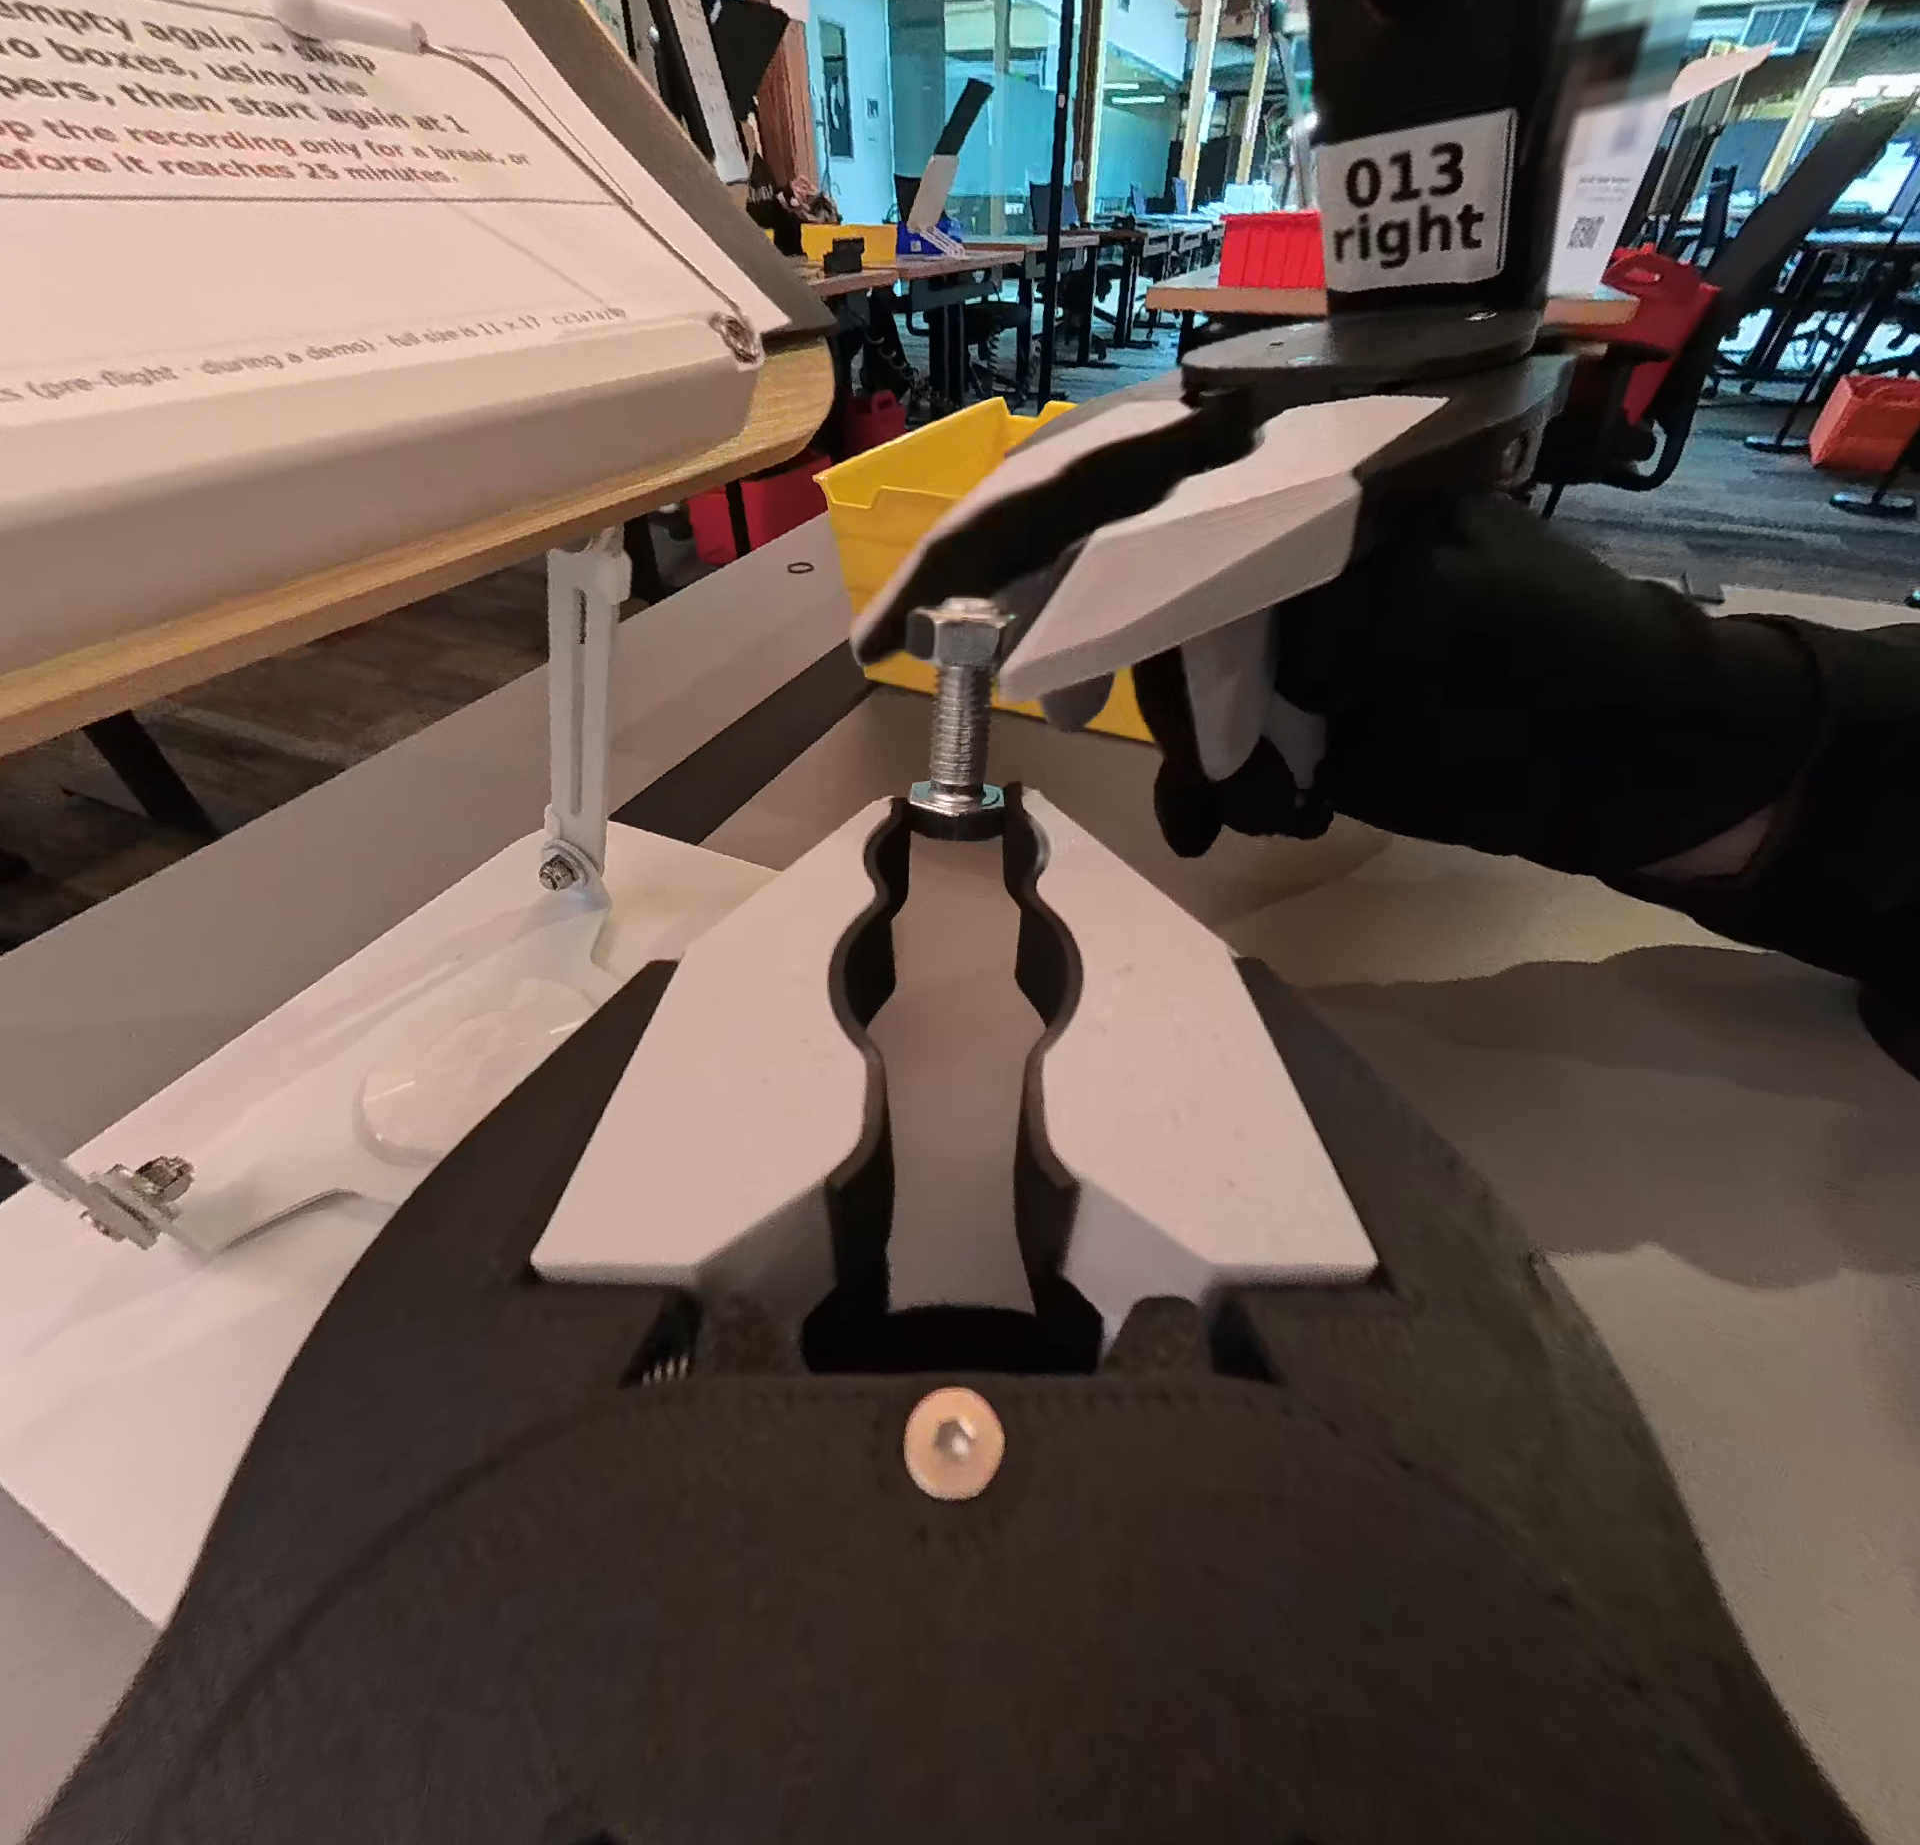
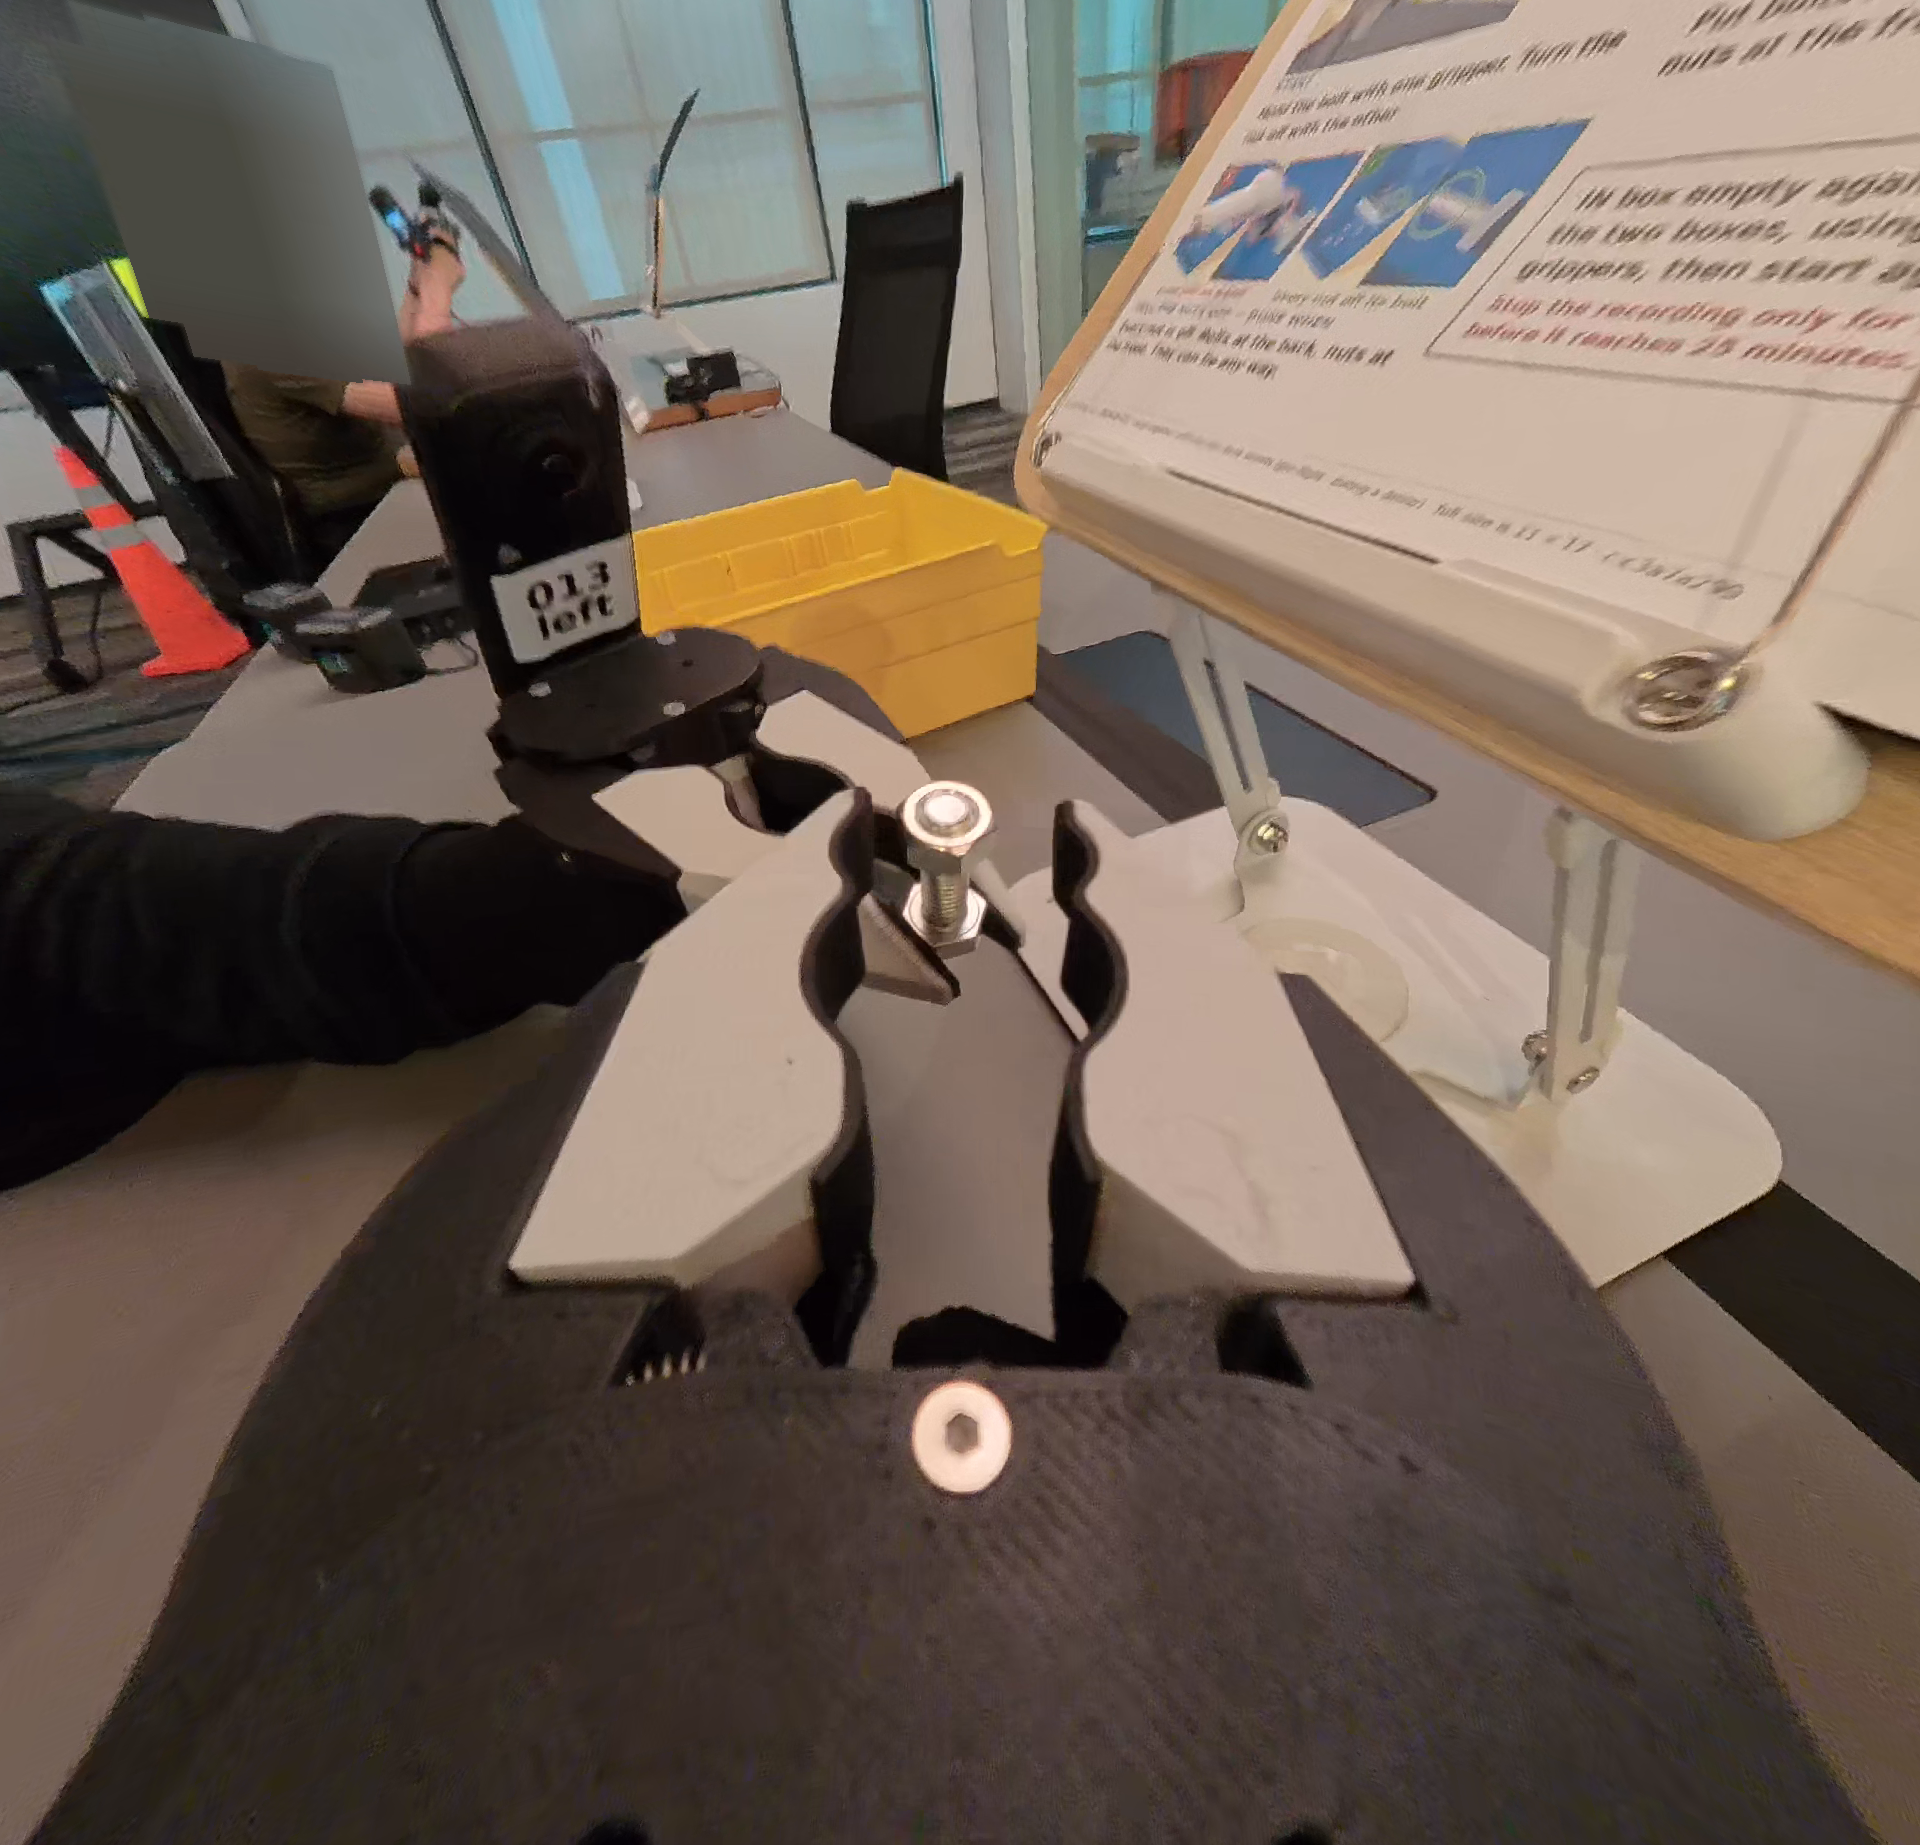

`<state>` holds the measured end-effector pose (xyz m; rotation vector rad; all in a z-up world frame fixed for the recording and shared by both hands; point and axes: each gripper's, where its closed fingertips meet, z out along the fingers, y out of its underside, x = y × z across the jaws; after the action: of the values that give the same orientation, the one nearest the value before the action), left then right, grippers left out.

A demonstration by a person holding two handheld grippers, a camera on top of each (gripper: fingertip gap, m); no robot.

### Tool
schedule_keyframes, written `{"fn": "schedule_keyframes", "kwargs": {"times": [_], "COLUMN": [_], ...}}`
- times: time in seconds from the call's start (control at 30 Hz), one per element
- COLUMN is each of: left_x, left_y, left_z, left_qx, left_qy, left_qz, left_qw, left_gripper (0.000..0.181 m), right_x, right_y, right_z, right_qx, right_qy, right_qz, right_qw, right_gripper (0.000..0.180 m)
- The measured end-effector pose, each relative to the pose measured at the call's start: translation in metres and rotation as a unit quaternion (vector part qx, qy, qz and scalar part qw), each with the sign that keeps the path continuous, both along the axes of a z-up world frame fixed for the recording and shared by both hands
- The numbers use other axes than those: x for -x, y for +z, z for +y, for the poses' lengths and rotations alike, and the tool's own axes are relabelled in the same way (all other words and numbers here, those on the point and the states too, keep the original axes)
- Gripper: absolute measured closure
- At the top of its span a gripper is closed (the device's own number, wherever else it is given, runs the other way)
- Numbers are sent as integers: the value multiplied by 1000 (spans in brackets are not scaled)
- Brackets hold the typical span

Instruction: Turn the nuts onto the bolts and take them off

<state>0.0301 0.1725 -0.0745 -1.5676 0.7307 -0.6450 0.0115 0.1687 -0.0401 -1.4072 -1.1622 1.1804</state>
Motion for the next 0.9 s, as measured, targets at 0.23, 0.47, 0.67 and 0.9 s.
{"fn": "schedule_keyframes", "kwargs": {"times": [0.23, 0.47, 0.67, 0.9], "left_x": [3, 8, 8, 10], "left_y": [16, 33, 25, 13], "left_z": [-4, -11, -3, 2], "left_qx": [-3, -54, -81, -106], "left_qy": [-17, -8, 52, 95], "left_qz": [-70, -66, 2, 73], "left_qw": [997, 996, 995, 987], "left_gripper": [165, 165, 165, 165], "right_x": [-7, -16, -17, -9], "right_y": [16, 37, 40, 14], "right_z": [1, -6, -13, -7], "right_qx": [6, -9, 50, 114], "right_qy": [-1, -5, -16, -36], "right_qz": [15, -57, -153, -276], "right_qw": [1000, 998, 987, 954], "right_gripper": [146, 147, 154, 143]}}
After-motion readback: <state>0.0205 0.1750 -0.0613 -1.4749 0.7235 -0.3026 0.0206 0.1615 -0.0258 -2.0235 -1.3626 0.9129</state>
